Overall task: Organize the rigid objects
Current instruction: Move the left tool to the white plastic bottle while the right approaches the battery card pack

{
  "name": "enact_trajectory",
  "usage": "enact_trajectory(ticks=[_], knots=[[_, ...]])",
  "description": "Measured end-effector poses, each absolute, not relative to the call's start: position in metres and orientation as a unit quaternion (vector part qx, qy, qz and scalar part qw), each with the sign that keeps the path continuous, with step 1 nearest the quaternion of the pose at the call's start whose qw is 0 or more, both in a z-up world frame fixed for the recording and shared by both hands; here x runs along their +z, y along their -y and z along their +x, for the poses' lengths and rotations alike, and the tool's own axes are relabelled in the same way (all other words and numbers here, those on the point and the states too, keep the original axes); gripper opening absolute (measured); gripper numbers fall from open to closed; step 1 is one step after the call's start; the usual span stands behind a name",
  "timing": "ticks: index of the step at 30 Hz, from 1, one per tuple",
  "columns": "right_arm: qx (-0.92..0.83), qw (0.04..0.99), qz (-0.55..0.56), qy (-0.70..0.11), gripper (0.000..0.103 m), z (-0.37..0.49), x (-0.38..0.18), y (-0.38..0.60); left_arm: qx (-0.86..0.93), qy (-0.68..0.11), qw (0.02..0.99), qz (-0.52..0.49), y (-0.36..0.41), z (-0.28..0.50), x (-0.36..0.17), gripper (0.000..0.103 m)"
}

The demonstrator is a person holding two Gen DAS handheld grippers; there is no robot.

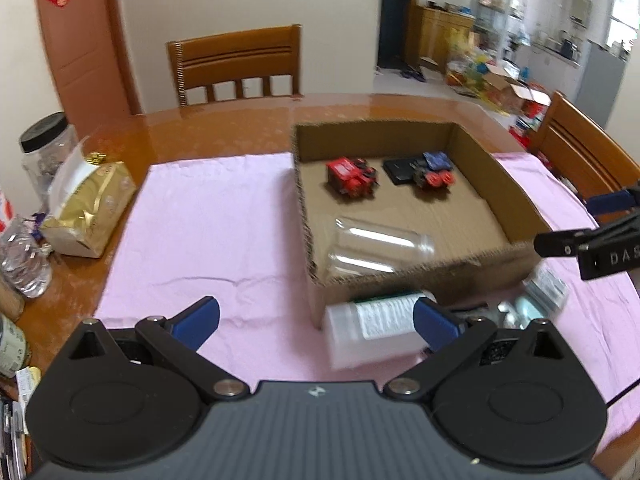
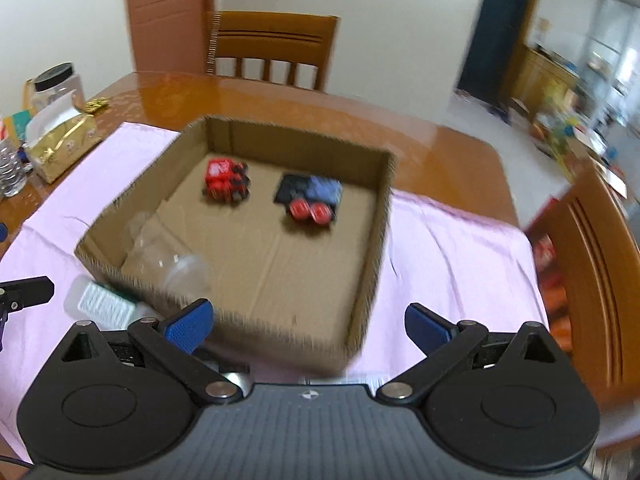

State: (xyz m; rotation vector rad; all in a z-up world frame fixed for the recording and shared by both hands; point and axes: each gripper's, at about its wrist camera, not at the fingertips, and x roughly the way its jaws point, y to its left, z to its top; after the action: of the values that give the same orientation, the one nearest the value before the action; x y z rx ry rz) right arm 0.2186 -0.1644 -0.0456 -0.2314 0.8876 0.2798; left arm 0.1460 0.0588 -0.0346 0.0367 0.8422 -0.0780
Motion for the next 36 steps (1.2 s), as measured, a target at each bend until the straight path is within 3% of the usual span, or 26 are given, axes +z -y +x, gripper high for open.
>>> enact_trajectory(ticks=[11, 22, 36], knots=[[0.072, 0.884, -0.104, -0.450, 0.103, 0.158, -0.070, 0.177, -0.064, -0.426, 0.902, 0.023, -0.036, 0.155, -0.051, 0.102], [0.146, 0.877, -0.093, -0.448, 0.103, 0.185, -0.087, 0.210, -0.005, -0.450, 0.892, 0.025, 0.000, 0.185, -0.075, 0.102], [0.178, 0.860, -0.089, -0.470, 0.103, 0.208, -0.119, 0.246, 0.082, -0.474, 0.876, 0.021, -0.014, 0.156, -0.104, 0.102]])
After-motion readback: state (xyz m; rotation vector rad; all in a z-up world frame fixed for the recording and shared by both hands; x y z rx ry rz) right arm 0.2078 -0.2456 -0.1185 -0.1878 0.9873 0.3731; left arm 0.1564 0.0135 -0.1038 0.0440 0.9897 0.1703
